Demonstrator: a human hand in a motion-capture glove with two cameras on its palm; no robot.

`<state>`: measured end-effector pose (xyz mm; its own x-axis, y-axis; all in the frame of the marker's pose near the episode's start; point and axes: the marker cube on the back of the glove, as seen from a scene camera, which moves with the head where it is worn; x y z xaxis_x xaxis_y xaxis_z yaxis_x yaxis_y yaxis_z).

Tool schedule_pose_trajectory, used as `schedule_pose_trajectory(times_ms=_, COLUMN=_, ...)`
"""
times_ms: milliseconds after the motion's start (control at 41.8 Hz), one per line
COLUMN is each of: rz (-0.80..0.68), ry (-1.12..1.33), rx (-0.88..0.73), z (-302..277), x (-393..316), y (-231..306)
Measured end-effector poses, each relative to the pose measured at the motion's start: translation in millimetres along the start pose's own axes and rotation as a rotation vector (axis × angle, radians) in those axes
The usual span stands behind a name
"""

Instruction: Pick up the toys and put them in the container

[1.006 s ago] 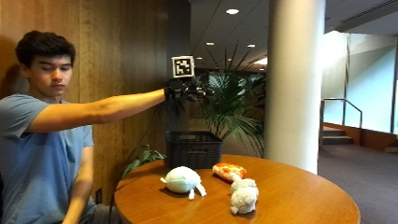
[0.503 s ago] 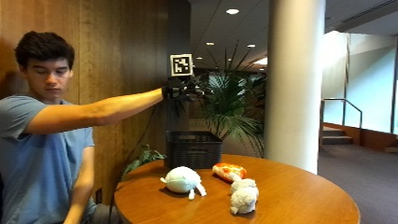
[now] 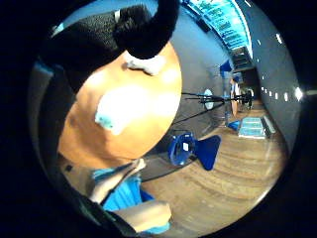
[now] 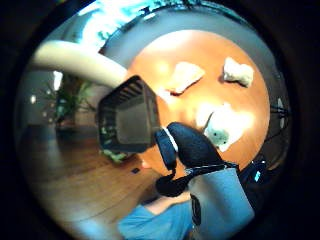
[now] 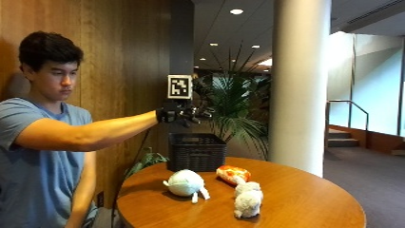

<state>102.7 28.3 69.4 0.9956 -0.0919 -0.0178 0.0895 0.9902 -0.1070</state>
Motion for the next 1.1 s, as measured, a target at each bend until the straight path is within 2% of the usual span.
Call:
schedule_pose_trajectory(times_ms=120, rz=-0.018, ry=-0.004, rx=-0.043, z=29, x=17, y=2)
schedule_pose_trajectory(times_ms=216, rz=0.086, ry=-0.013, rx=-0.089, z=59, x=34, y=-1)
schedule_pose_trajectory(times_ms=335, rz=0.048, ry=0.031, rx=-0.132, z=93, x=49, y=1)
schedule_pose_trajectory(times_ms=455, rz=0.136, ry=0.016, rx=-0.178, z=125, x=50, y=1)
schedule_pose_trajectory(times_ms=623, rz=-0.032, ry=0.175, rx=-0.274, z=167, x=70, y=10)
schedule_pose_trajectory(times_ms=766, rz=0.103, ry=0.083, rx=-0.357, z=198, x=61, y=6)
schedule_pose_trajectory(times_ms=886, rz=0.001, ry=0.202, rx=-0.397, z=215, x=70, y=9)
schedule_pose_trajectory(times_ms=1102, rz=0.028, ry=0.034, rx=-0.461, z=231, x=56, y=13)
